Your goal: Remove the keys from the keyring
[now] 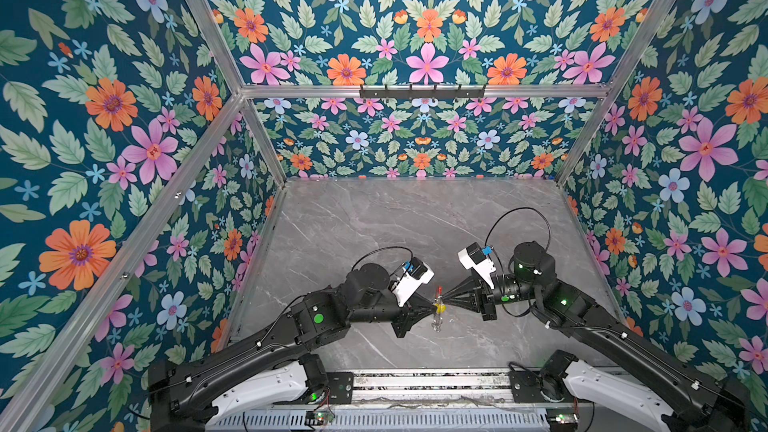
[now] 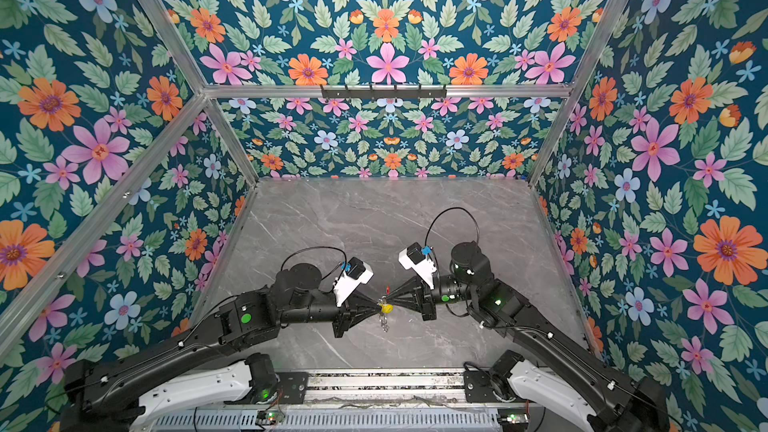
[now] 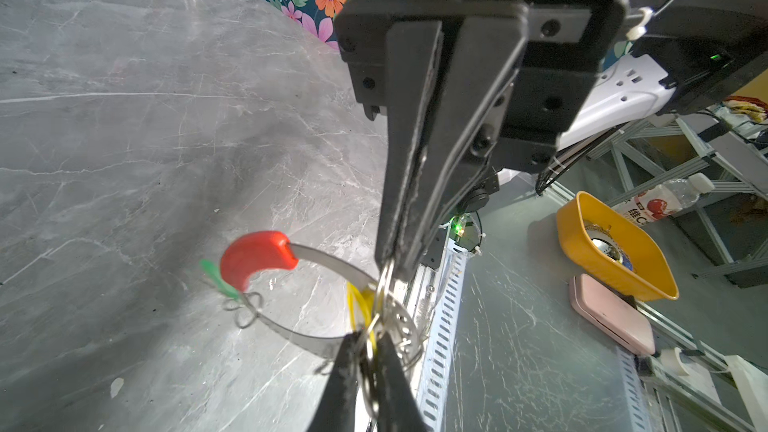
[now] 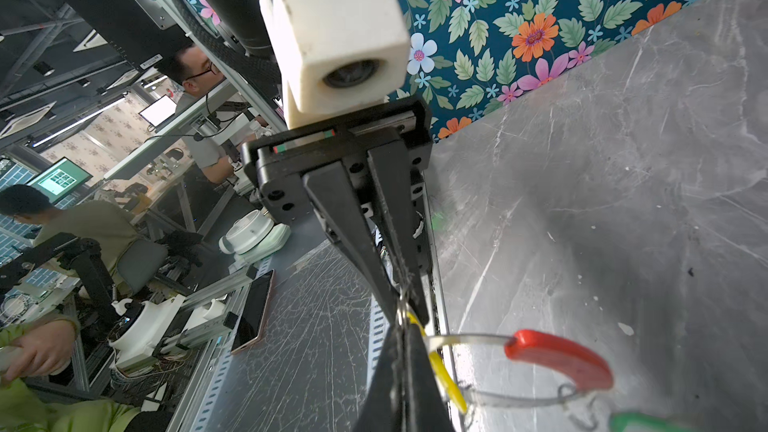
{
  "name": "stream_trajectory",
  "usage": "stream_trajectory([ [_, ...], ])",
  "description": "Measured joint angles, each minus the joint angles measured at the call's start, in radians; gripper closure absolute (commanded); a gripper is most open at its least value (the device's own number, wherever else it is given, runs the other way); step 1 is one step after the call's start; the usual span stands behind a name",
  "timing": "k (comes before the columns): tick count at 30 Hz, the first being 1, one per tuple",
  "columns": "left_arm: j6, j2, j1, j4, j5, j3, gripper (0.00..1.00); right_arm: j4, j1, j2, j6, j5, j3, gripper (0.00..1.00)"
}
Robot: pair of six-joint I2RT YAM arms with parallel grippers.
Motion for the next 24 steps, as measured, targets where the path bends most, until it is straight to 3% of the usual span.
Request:
stream_trajectory([
  [17, -0.026, -0.01, 0.0, 0.121, -0.008, -0.059, 1.0, 0.132, 0.0, -0.035, 0.109, 0.051, -0.045, 1.0],
  [20, -0.026, -0.014, 0.0, 0.122, -0.009, -0.06, 0.74, 0.134, 0.0, -0.035, 0.116, 0.05, -0.045, 1.0],
  [24, -0.029, -0.05, -0.001, 0.08, -0.035, -0.06, 0.65, 0.129, 0.0, -0.053, 0.11, 0.045, -0.04, 1.0],
])
